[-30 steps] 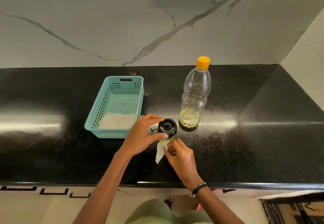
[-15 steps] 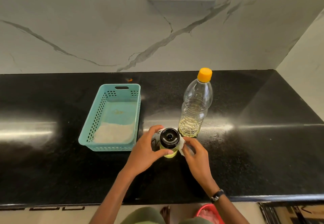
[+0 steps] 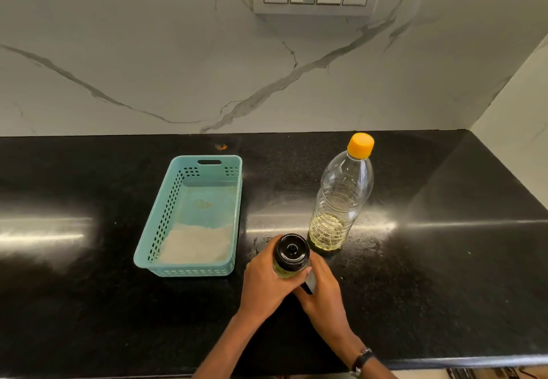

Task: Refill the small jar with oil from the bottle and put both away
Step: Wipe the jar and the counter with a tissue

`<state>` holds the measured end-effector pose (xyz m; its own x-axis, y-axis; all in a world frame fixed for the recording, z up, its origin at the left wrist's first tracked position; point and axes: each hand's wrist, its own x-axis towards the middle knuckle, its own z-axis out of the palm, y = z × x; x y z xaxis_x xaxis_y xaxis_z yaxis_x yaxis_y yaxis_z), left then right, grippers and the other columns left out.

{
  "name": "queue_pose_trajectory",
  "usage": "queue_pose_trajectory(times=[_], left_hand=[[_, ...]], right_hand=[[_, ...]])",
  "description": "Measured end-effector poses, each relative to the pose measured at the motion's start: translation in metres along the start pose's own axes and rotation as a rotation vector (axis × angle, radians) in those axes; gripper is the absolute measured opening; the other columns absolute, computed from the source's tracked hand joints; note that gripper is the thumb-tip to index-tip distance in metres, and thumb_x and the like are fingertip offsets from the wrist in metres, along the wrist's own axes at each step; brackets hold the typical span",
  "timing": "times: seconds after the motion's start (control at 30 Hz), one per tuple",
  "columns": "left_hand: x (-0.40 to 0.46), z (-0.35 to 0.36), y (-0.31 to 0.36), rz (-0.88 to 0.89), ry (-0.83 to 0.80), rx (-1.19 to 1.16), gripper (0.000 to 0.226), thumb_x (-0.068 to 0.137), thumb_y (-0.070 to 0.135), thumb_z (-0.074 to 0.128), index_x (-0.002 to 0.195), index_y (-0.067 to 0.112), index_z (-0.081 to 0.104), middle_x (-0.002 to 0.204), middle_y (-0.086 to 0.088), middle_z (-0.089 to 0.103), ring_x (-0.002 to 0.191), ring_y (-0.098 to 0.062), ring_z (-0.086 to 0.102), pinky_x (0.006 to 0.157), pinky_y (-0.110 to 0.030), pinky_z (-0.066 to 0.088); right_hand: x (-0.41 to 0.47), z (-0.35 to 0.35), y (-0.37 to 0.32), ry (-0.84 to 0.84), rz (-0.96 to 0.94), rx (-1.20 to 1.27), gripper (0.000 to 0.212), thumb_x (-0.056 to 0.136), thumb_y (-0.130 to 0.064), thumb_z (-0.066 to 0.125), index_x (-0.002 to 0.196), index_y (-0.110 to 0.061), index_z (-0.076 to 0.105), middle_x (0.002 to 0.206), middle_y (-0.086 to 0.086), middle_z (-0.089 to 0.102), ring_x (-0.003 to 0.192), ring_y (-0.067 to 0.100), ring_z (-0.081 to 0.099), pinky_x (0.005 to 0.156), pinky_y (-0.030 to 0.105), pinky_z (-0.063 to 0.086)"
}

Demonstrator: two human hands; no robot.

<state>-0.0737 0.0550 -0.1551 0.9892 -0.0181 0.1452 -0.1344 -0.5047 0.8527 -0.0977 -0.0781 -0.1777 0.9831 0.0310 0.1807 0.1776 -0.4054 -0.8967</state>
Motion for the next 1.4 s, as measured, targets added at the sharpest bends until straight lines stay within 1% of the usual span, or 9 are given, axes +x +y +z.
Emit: queue_pose_trajectory(times=[0.2, 0.3, 0.57, 0.63, 0.83, 0.9, 1.1, 1.27, 1.4], left_hand=[[0.043, -0.028, 0.010, 0.029, 0.103, -0.005, 0.057, 0.063, 0.042, 0.085, 0.113, 0.032, 0.059, 0.103, 0.020, 0.067, 0.100, 0.006, 0.062, 0.084, -0.014, 0.050], [0.082, -0.039, 0.017, 0.035, 0.164, -0.008, 0.057, 0.064, 0.040, 0.085, 0.114, 0.026, 0.061, 0.104, 0.012, 0.070, 0.097, 0.001, 0.064, 0.082, -0.018, 0.052], [0.181, -0.023, 0.016, -0.039, 0.159, -0.104, 0.050, 0.066, 0.034, 0.086, 0.108, 0.023, 0.061, 0.101, 0.006, 0.070, 0.093, -0.005, 0.066, 0.080, -0.018, 0.053], [0.199, -0.014, 0.008, -0.068, 0.149, -0.112, 0.051, 0.065, 0.035, 0.086, 0.108, 0.022, 0.062, 0.101, 0.005, 0.071, 0.093, -0.006, 0.067, 0.080, -0.019, 0.053], [0.232, 0.008, -0.018, -0.122, 0.151, -0.138, 0.053, 0.065, 0.036, 0.086, 0.110, 0.020, 0.064, 0.102, 0.005, 0.072, 0.095, -0.007, 0.067, 0.085, -0.027, 0.055], [0.237, 0.011, -0.022, -0.132, 0.159, -0.149, 0.052, 0.065, 0.035, 0.086, 0.110, 0.019, 0.064, 0.101, 0.005, 0.071, 0.094, -0.006, 0.067, 0.085, -0.026, 0.054], [0.245, 0.017, -0.026, -0.135, 0.160, -0.133, 0.048, 0.068, 0.032, 0.084, 0.109, 0.020, 0.063, 0.102, 0.005, 0.070, 0.094, -0.006, 0.065, 0.084, -0.021, 0.052], [0.244, 0.016, -0.027, -0.140, 0.177, -0.123, 0.048, 0.068, 0.033, 0.084, 0.108, 0.021, 0.061, 0.100, 0.008, 0.069, 0.093, -0.005, 0.065, 0.082, -0.020, 0.051], [0.242, 0.016, -0.029, -0.183, 0.138, -0.103, 0.058, 0.069, 0.032, 0.084, 0.117, 0.017, 0.055, 0.110, 0.004, 0.066, 0.104, -0.013, 0.063, 0.085, -0.021, 0.046]], right_hand=[[0.044, 0.029, -0.038, 0.130, -0.006, 0.181, 0.060, 0.079, 0.007, 0.068, 0.128, -0.023, 0.050, 0.125, -0.016, 0.055, 0.120, 0.000, 0.051, 0.098, 0.013, 0.040], [0.081, 0.045, -0.054, 0.213, 0.021, 0.252, 0.063, 0.078, 0.012, 0.062, 0.132, -0.018, 0.049, 0.128, -0.011, 0.056, 0.119, -0.003, 0.051, 0.094, 0.010, 0.041], [0.178, 0.064, -0.038, 0.428, 0.087, 0.269, 0.052, 0.087, -0.003, 0.060, 0.133, -0.023, 0.047, 0.127, -0.015, 0.051, 0.112, -0.016, 0.046, 0.093, 0.003, 0.035], [0.195, 0.068, -0.027, 0.453, 0.124, 0.261, 0.050, 0.089, -0.004, 0.059, 0.132, -0.027, 0.047, 0.125, -0.016, 0.050, 0.111, -0.013, 0.047, 0.095, 0.007, 0.037], [0.228, 0.078, 0.006, 0.470, 0.180, 0.220, 0.039, 0.093, -0.009, 0.055, 0.130, -0.023, 0.051, 0.127, -0.008, 0.056, 0.115, 0.000, 0.051, 0.100, 0.023, 0.043], [0.234, 0.081, 0.013, 0.475, 0.189, 0.210, 0.038, 0.095, -0.012, 0.054, 0.132, -0.020, 0.052, 0.127, -0.005, 0.057, 0.117, 0.004, 0.053, 0.100, 0.030, 0.045], [0.243, 0.085, 0.024, 0.478, 0.228, 0.199, 0.030, 0.096, -0.017, 0.052, 0.126, -0.020, 0.055, 0.121, -0.005, 0.060, 0.112, 0.007, 0.056, 0.095, 0.037, 0.048], [0.242, 0.082, 0.018, 0.475, 0.233, 0.185, 0.029, 0.095, -0.014, 0.052, 0.123, -0.016, 0.058, 0.118, -0.003, 0.060, 0.108, 0.006, 0.055, 0.093, 0.029, 0.048], [0.234, 0.079, 0.019, 0.470, 0.231, 0.182, 0.030, 0.093, -0.014, 0.054, 0.122, -0.019, 0.060, 0.114, -0.002, 0.062, 0.105, 0.007, 0.057, 0.089, 0.025, 0.048]])
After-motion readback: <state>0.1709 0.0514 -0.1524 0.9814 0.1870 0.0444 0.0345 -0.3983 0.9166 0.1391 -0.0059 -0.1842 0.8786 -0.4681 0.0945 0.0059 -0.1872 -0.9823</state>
